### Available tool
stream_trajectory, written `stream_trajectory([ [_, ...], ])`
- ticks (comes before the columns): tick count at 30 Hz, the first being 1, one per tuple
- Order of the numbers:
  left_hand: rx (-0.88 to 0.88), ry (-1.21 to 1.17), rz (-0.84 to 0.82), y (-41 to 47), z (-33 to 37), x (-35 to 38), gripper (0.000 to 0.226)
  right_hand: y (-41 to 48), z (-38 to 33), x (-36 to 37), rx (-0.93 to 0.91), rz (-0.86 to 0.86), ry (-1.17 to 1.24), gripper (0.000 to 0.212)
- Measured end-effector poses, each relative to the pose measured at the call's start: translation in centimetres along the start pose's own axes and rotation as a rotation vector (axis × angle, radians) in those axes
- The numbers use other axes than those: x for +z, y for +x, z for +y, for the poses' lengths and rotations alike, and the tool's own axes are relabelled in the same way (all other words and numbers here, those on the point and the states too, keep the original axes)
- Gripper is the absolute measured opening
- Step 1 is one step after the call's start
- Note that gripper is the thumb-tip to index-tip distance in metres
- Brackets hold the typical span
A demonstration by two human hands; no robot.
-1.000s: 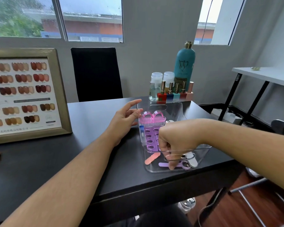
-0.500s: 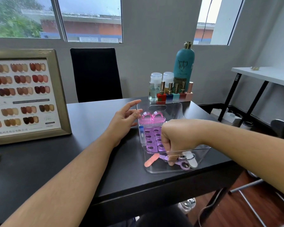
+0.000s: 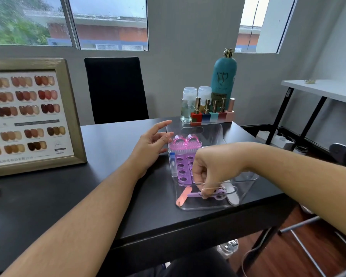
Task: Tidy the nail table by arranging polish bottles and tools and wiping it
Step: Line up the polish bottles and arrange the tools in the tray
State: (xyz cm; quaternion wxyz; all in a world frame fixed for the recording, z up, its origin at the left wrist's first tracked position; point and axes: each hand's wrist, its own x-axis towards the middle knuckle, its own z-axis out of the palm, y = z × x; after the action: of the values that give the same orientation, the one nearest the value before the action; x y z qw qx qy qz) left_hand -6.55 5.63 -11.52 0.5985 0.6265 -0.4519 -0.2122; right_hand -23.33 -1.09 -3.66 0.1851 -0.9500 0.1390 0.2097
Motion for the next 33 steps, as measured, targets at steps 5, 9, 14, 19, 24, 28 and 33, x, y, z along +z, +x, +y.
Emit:
stream_trajectory([
  [5,-0.002,-0.012,0.002,0.0,-0.1,-0.1,0.039,0.4,-0.1,0.5,-0.104,0.04,0.056,0.008],
  [9,0.0,-0.012,0.001,0.0,-0.1,-0.1,0.039,0.6,0.2,0.3,-0.136,0.071,0.063,0.007],
  [14,-0.001,-0.011,-0.003,0.1,-0.3,-0.1,0.038,0.7,0.6,0.7,-0.15,0.014,0.066,0.009],
  [19,-0.006,-0.02,0.002,0.2,-0.4,-0.1,0.037,1.3,0.5,0.5,-0.226,0.186,-0.02,0.017],
  [24,-0.004,-0.019,0.0,0.3,-0.6,-0.1,0.037,1.8,-0.3,0.9,-0.241,0.122,-0.16,0.014],
  [28,-0.002,-0.032,-0.007,0.3,-0.7,-0.2,0.036,1.4,-0.4,0.6,-0.194,0.101,-0.201,0.013],
  [33,0.001,-0.034,-0.008,0.4,-0.7,-0.3,0.036,1.0,0.0,0.7,-0.166,0.184,-0.258,0.022],
])
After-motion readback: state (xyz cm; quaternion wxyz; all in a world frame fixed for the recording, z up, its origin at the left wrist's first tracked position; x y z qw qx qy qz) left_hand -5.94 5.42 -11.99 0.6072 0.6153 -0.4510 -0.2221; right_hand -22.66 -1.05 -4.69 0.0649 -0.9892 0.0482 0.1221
